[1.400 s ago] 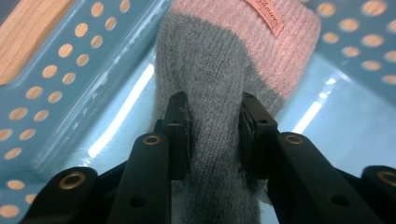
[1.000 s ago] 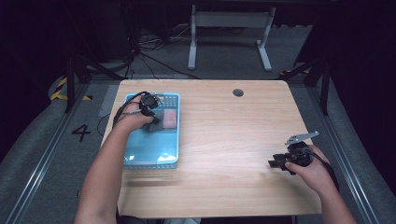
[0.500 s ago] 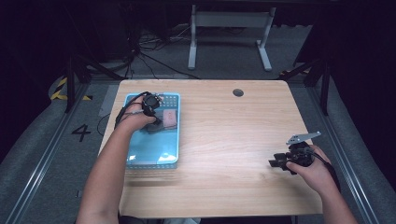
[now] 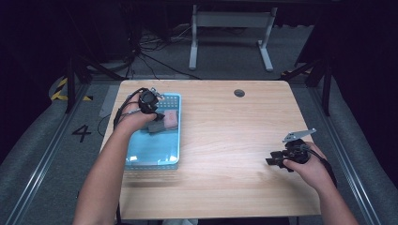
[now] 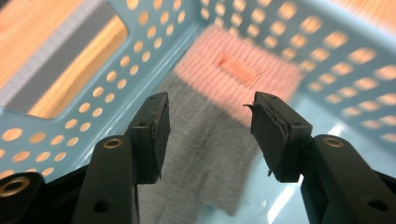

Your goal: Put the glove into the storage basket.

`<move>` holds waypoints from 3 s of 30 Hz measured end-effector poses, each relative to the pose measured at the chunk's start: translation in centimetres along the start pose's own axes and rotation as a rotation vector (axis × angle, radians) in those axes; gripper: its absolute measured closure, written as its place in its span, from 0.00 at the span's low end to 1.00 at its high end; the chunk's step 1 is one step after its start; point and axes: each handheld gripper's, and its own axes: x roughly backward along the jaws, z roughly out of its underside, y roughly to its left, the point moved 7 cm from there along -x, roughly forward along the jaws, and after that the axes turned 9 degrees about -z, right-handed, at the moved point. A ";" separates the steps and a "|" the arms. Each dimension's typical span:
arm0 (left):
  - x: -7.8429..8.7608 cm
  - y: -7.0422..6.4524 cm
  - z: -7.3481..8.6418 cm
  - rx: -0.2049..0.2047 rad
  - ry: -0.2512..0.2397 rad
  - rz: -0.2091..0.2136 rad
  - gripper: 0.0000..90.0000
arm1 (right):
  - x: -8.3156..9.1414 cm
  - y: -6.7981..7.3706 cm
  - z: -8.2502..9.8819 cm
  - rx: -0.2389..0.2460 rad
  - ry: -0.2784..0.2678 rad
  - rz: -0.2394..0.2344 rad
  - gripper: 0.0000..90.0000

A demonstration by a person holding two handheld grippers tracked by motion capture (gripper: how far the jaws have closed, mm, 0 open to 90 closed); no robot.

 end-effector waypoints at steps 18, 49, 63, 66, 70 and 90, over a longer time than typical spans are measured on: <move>8.1 -5.2 0.1 0.134 -0.121 0.051 0.53 | -1.5 0.3 -2.5 0.065 0.014 -0.042 0.64; 9.3 -20.3 0.9 0.005 -0.234 0.324 0.43 | -1.6 0.2 -2.3 0.056 0.017 -0.049 0.62; 3.7 -24.9 2.7 -0.057 -0.124 0.398 0.42 | -1.9 0.1 -2.0 0.056 0.027 -0.055 0.62; 2.6 -25.6 3.0 -0.053 -0.109 0.422 0.42 | -2.1 0.1 -1.9 0.053 0.030 -0.053 0.62; 1.0 -25.7 3.4 -0.041 -0.137 0.411 0.42 | -2.2 0.1 -1.8 0.054 0.035 -0.054 0.62; 0.2 -25.8 3.8 -0.070 -0.123 0.324 0.38 | -2.6 0.1 -1.8 0.047 0.031 -0.049 0.60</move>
